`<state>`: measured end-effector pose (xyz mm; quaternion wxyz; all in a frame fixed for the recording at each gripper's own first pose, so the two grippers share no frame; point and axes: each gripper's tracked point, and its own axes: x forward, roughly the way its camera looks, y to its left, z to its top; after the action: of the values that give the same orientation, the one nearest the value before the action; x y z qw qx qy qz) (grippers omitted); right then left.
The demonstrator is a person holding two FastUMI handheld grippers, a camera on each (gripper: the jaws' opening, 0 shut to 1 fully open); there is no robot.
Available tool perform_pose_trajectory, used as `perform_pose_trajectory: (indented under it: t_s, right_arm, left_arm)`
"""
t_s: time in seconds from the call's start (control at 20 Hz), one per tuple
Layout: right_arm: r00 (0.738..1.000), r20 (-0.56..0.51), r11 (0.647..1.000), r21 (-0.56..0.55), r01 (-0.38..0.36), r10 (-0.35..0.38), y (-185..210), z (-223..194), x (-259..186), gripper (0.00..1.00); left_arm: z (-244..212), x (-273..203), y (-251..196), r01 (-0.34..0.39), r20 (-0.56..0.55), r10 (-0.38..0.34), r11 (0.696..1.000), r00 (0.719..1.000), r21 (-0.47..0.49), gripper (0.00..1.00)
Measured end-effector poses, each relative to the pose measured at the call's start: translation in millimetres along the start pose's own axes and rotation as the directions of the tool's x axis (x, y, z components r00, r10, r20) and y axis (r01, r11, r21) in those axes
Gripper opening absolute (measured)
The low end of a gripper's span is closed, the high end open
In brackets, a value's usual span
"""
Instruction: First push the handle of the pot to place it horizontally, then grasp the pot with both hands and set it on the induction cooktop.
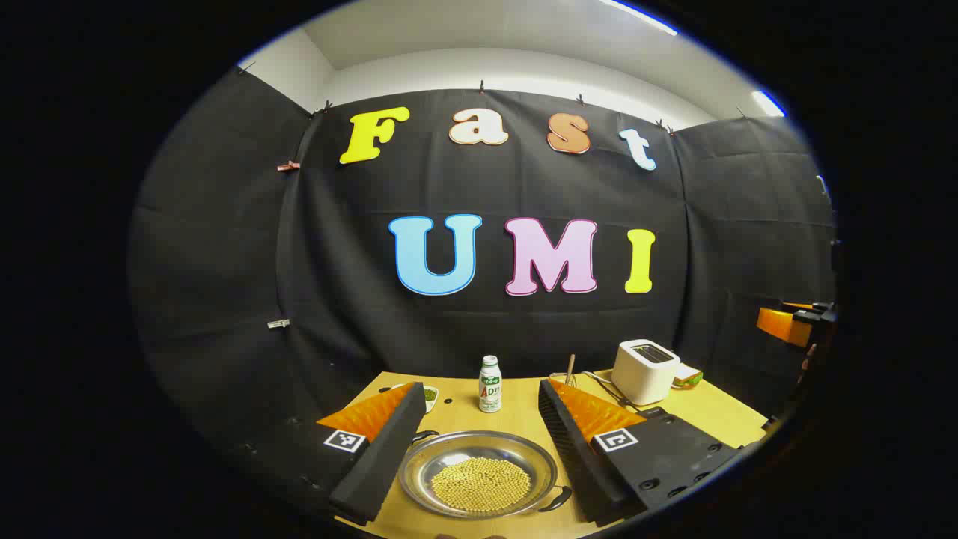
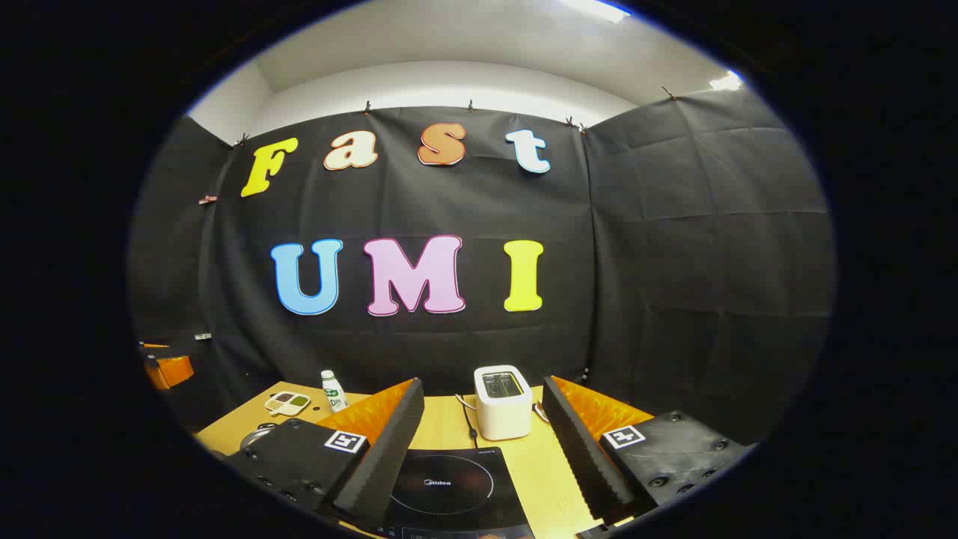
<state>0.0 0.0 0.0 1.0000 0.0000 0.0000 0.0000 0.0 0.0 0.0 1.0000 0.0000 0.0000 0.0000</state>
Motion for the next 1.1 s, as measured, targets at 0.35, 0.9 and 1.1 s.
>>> perform_pose_trajectory:
  t_s: [0.35,0.9,1.1]
  right_arm:
    - [1.0,0.007,1.0,-0.012,0.011,-0.011,21,2,-16,0.99]
    - [1.0,-0.003,1.0,-0.028,0.013,-0.013,53,-3,-33,0.99]
    - [1.0,-0.004,0.999,-0.026,0.02,-0.02,60,0,-32,1.0]
  left_arm:
    - [-9,-8,10,0.048,0.0,-0.048,0.999,0.999,0.008,0.95]
    - [-26,-12,43,0.052,-0.025,-0.052,0.999,0.998,0.007,0.95]
    - [-30,-11,49,0.073,-0.035,-0.072,0.997,0.997,0.019,0.95]
